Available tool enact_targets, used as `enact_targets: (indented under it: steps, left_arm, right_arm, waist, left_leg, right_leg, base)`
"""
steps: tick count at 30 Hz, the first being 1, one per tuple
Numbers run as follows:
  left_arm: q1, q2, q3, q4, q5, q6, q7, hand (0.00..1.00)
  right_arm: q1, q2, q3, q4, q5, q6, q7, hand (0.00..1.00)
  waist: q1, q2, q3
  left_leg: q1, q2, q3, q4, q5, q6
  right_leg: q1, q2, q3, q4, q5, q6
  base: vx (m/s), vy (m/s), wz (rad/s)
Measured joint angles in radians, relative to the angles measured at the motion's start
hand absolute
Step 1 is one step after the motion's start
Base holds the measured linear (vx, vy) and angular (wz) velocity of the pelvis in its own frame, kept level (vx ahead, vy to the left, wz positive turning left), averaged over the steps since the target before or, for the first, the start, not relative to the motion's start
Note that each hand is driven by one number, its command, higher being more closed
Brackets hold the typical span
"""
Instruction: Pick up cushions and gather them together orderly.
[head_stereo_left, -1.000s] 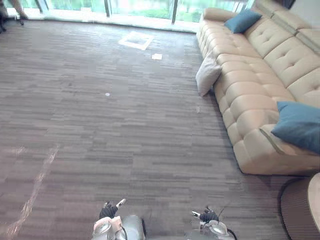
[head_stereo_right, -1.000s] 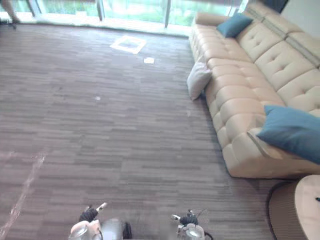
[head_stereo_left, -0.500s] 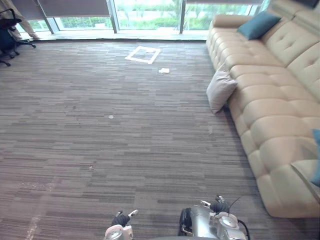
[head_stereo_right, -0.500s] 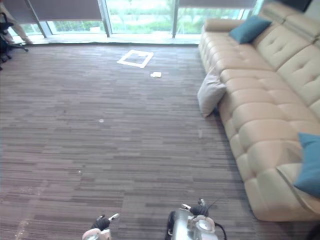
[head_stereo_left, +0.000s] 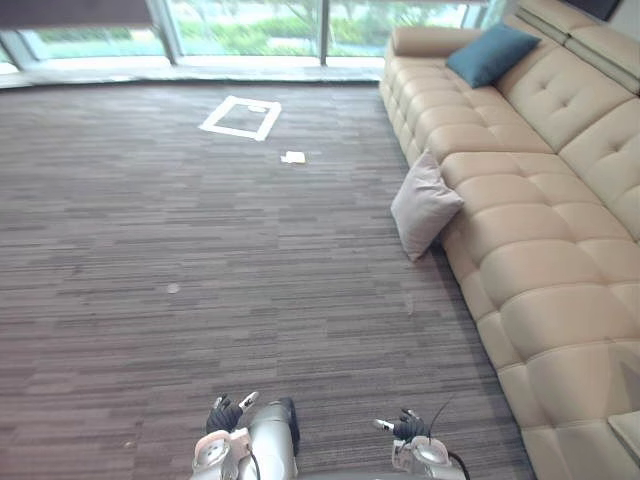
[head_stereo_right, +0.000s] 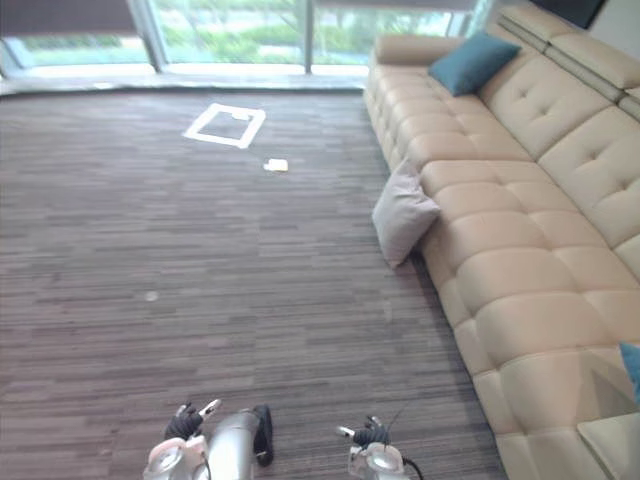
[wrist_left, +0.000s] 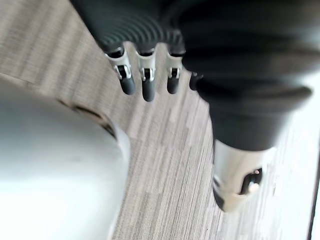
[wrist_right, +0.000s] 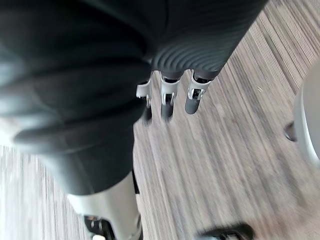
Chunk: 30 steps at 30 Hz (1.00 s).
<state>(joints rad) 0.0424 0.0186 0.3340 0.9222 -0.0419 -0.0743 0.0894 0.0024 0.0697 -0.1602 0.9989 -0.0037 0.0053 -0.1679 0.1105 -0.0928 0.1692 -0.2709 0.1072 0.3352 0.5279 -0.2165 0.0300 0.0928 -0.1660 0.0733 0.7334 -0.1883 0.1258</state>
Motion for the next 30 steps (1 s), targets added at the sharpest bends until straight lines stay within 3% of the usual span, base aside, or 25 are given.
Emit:
enact_targets:
  steps: [1, 2, 4, 5, 7, 9, 10, 11, 12, 13, 14, 15, 16, 17, 19, 20, 23, 26, 29, 30]
  left_arm:
    - [0.0, 0.003, -0.002, 0.013, 0.001, 0.003, 0.003, 0.0]
    - [0.0, 0.007, -0.01, 0.027, 0.001, 0.013, 0.009, 0.0]
    - [0.001, 0.008, -0.035, 0.058, 0.002, 0.022, 0.016, 0.0]
    - [-0.001, 0.007, -0.052, 0.07, 0.002, 0.022, 0.015, 0.0]
    - [0.001, 0.007, -0.055, 0.083, 0.002, 0.023, 0.016, 0.0]
    - [0.0, 0.004, -0.062, 0.098, 0.003, 0.031, 0.015, 0.0]
    - [0.001, 0.005, -0.073, 0.1, 0.011, 0.032, 0.014, 0.0]
    - [0.002, 0.005, -0.081, 0.1, 0.022, 0.032, 0.012, 0.0]
    - [0.005, 0.006, -0.08, 0.099, 0.022, 0.031, 0.012, 0.0]
    - [0.004, 0.001, -0.079, 0.112, 0.022, 0.032, 0.013, 0.0]
    - [0.001, -0.02, -0.086, 0.116, 0.024, 0.035, 0.009, 0.0]
    - [0.008, -0.045, -0.097, 0.109, 0.042, 0.032, 0.001, 0.0]
    - [0.005, -0.05, -0.097, 0.11, 0.044, 0.029, -0.002, 0.0]
    - [-0.002, -0.052, -0.084, 0.108, 0.054, 0.034, -0.009, 0.0]
    - [0.005, -0.046, -0.075, 0.106, 0.058, 0.035, -0.008, 0.0]
    - [0.005, -0.04, -0.059, 0.077, 0.057, 0.035, -0.009, 0.0]
    - [0.009, -0.024, -0.055, 0.039, 0.056, 0.033, -0.006, 0.0]
    - [0.007, -0.039, -0.034, 0.014, 0.049, 0.012, -0.006, 0.0]
    - [0.007, -0.041, -0.034, 0.015, 0.026, -0.002, -0.003, 0.0]
    - [0.008, -0.039, -0.036, 0.021, 0.01, -0.004, -0.002, 0.0]
  right_arm:
    - [0.009, -0.007, -0.002, 0.0, -0.001, -0.002, 0.0, 0.0]
    - [0.024, -0.012, -0.001, -0.011, -0.006, -0.005, 0.003, 0.0]
    - [0.035, -0.017, 0.0, -0.047, -0.024, -0.019, 0.008, 0.0]
    - [0.04, -0.021, 0.0, -0.071, -0.036, -0.028, 0.01, 0.0]
    - [0.032, -0.025, -0.004, -0.091, -0.038, -0.034, 0.011, 0.0]
    - [0.019, -0.034, -0.03, -0.088, -0.038, -0.034, 0.013, 0.0]
    - [0.019, -0.038, -0.033, -0.086, -0.039, -0.032, 0.013, 0.0]
    - [0.019, -0.042, -0.031, -0.083, -0.042, -0.028, 0.013, 0.0]
    - [0.02, -0.043, -0.03, -0.079, -0.044, -0.025, 0.012, 0.0]
    - [0.025, -0.05, -0.027, -0.084, -0.047, -0.022, 0.016, 0.0]
    - [0.017, -0.074, -0.027, -0.081, -0.056, -0.022, 0.017, 0.0]
    - [0.02, -0.089, -0.035, -0.079, -0.062, -0.021, 0.018, 0.0]
    - [0.019, -0.093, -0.035, -0.08, -0.063, -0.02, 0.018, 0.0]
    - [0.015, -0.097, -0.034, -0.081, -0.056, -0.019, 0.022, 0.0]
    - [0.013, -0.101, -0.032, -0.079, -0.043, -0.013, 0.021, 0.0]
    - [0.012, -0.092, -0.032, -0.067, -0.023, -0.006, 0.019, 0.0]
    - [0.02, -0.07, -0.032, -0.052, 0.006, -0.001, 0.017, 0.0]
    - [0.01, -0.055, -0.033, -0.038, 0.006, 0.003, 0.011, 0.0]
    - [0.017, -0.038, -0.028, -0.037, 0.005, 0.001, 0.007, 0.0]
    - [0.016, -0.034, -0.019, -0.037, 0.005, 0.001, 0.004, 0.0]
  waist:
    - [-0.005, 0.007, 0.006]
    - [-0.008, 0.009, 0.009]
    - [-0.027, 0.027, 0.006]
    - [-0.038, 0.041, -0.001]
    - [-0.051, 0.048, 0.004]
    - [-0.063, 0.059, 0.01]
    - [-0.067, 0.06, 0.01]
    - [-0.069, 0.059, 0.01]
    - [-0.069, 0.053, 0.008]
    - [-0.075, 0.054, 0.004]
    - [-0.074, 0.095, -0.004]
    - [-0.085, 0.117, -0.015]
    - [-0.09, 0.125, -0.017]
    - [-0.1, 0.153, -0.019]
    - [-0.093, 0.159, -0.002]
    - [-0.087, 0.156, 0.015]
    - [-0.069, 0.102, 0.022]
    - [-0.044, 0.099, 0.024]
    - [-0.037, 0.099, 0.024]
    - [-0.026, 0.1, 0.02]
  left_leg:
    - [0.053, -0.017, 0.008, -0.01, -0.027, -0.001]
    - [0.14, -0.043, 0.012, -0.038, -0.059, -0.002]
    - [0.3, -0.069, 0.01, -0.134, -0.089, -0.006]
    - [0.367, -0.071, 0.008, -0.2, -0.098, -0.006]
    - [0.436, -0.072, -0.002, -0.254, -0.099, -0.017]
    - [0.529, -0.071, -0.021, -0.318, -0.1, -0.018]
    - [0.576, -0.074, -0.032, -0.35, -0.103, -0.025]
    - [0.626, -0.081, -0.06, -0.374, -0.122, -0.054]
    - [0.645, -0.088, -0.077, -0.378, -0.132, -0.07]
    - [0.69, -0.093, -0.12, -0.373, -0.152, -0.081]
    - [0.693, -0.061, -0.137, -0.355, -0.15, -0.083]
    - [0.646, -0.031, -0.194, -0.238, -0.143, -0.083]
    - [0.618, -0.017, -0.211, -0.179, -0.143, -0.083]
    - [0.487, 0.034, -0.249, 0.126, -0.067, -0.127]
    - [0.365, 0.092, -0.257, 0.392, 0.046, -0.164]
    - [0.261, 0.14, -0.228, 0.564, -0.006, -0.148]
    - [0.13, 0.139, -0.162, 0.502, -0.066, -0.097]
    - [0.018, 0.081, -0.178, 0.189, -0.094, -0.085]
    - [-0.027, 0.003, -0.306, -0.065, -0.021, -0.105]
    - [-0.019, 0.015, -0.305, -0.047, 0.06, -0.114]
  right_leg:
    - [-0.051, -0.013, 0.005, 0.14, 0.1, 0.049]
    - [-0.107, -0.03, -0.011, 0.3, 0.125, 0.063]
    - [-0.208, -0.031, -0.102, 0.427, 0.071, 0.008]
    - [-0.298, -0.031, -0.184, 0.381, 0.021, -0.027]
    - [-0.389, -0.023, -0.258, 0.247, -0.016, -0.047]
    - [-0.424, 0.015, -0.317, -0.015, -0.012, -0.067]
    - [-0.416, 0.042, -0.338, -0.185, 0.034, -0.085]
    - [-0.414, 0.065, -0.335, -0.318, 0.111, -0.117]
    - [-0.412, 0.067, -0.334, -0.344, 0.144, -0.135]
    - [-0.413, 0.071, -0.306, -0.296, 0.192, -0.211]
    - [-0.417, 0.075, -0.324, -0.249, 0.166, -0.216]
    - [-0.41, 0.079, -0.349, -0.199, 0.063, -0.204]
    - [-0.404, 0.081, -0.363, -0.191, 0.042, -0.206]
    - [-0.36, 0.113, -0.38, -0.192, -0.018, -0.207]
    - [-0.28, 0.157, -0.375, -0.243, -0.043, -0.219]
    - [-0.16, 0.184, -0.372, -0.312, -0.058, -0.235]
    - [-0.04, 0.184, -0.337, -0.401, -0.064, -0.23]
    - [0.05, 0.173, -0.261, -0.463, -0.075, -0.199]
    - [0.072, 0.147, -0.14, -0.454, -0.143, -0.147]
    - [0.079, 0.147, -0.079, -0.428, -0.183, -0.128]
  base:
    - [0.49, 0.253, -0.14]
    - [0.63, 0.265, -0.08]
    - [0.77, 0.242, 0.12]
    - [0.49, 0.121, 0.23]
    - [0.53, 0.057, 0.25]
    - [0.77, 0.002, 0.38]
    - [0.67, -0.075, 0.66]
    - [0.69, -0.094, 0.66]
    - [0.76, -0.145, 0.69]
    - [0.61, -0.122, 0.41]
    - [0.81, -0.215, 0.68]
    - [0.61, -0.184, 0.49]
    - [0.83, -0.307, 0.62]
    - [0.48, -0.184, 0.22]
    - [0.57, -0.17, -0.11]
    - [0.56, -0.134, -0.28]
    - [0.48, -0.098, -0.35]
    - [0.48, 0.057, -0.77]
    - [0.49, 0.267, -1.16]
    - [0.45, 0.365, -1.5]
